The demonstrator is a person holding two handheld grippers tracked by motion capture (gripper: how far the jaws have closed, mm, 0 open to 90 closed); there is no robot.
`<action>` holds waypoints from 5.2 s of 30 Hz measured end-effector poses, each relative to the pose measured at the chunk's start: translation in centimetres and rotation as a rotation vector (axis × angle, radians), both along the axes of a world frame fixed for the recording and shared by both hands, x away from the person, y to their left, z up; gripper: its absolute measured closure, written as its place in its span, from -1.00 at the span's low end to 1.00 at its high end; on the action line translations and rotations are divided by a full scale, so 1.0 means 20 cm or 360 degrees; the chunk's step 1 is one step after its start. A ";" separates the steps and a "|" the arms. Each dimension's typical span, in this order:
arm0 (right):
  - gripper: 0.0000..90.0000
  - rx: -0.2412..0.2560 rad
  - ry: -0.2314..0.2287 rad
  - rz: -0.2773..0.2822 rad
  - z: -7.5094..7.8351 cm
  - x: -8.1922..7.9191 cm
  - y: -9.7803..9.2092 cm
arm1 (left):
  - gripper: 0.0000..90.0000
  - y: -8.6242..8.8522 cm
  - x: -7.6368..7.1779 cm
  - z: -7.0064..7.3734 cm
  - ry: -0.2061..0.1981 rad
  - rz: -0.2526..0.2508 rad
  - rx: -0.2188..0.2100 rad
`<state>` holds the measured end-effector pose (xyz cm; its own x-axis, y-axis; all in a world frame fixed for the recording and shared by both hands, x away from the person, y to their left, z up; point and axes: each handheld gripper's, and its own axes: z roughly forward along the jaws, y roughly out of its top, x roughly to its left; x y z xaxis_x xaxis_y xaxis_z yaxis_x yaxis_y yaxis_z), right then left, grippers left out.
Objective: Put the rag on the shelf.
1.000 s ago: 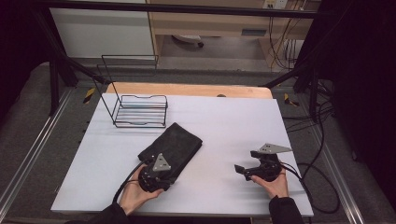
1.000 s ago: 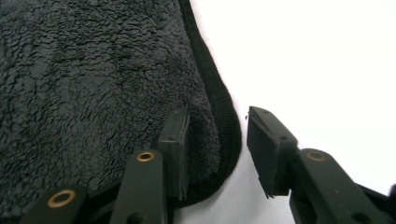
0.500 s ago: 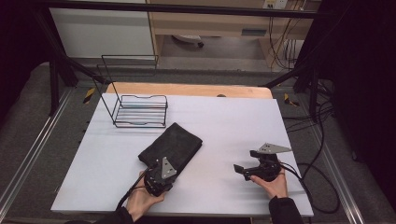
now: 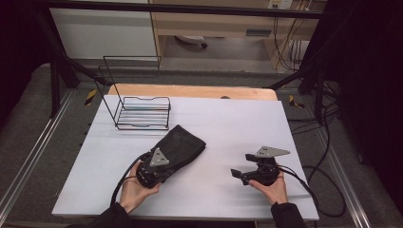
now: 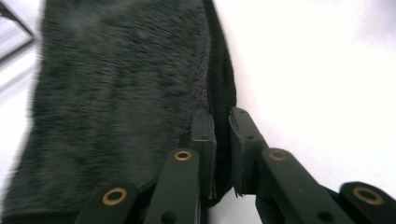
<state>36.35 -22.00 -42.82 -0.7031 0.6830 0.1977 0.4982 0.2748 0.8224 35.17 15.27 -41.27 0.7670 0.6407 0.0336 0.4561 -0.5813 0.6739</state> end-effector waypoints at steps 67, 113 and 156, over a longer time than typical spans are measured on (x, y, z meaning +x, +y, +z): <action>0.99 -0.0328 -0.0146 0.0682 -0.13 -0.08 1.27 | 0.80 0.18 0.20 0.03 0.0162 0.0014 -0.0305; -0.25 -0.0017 0.0166 -0.0021 -0.09 -0.07 0.64 | 0.27 0.24 0.05 -0.15 0.0403 0.0200 -0.0313; -0.82 -0.0114 -0.0014 0.0050 0.02 0.03 0.48 | -0.68 0.34 0.13 0.02 0.0147 0.0178 -0.0314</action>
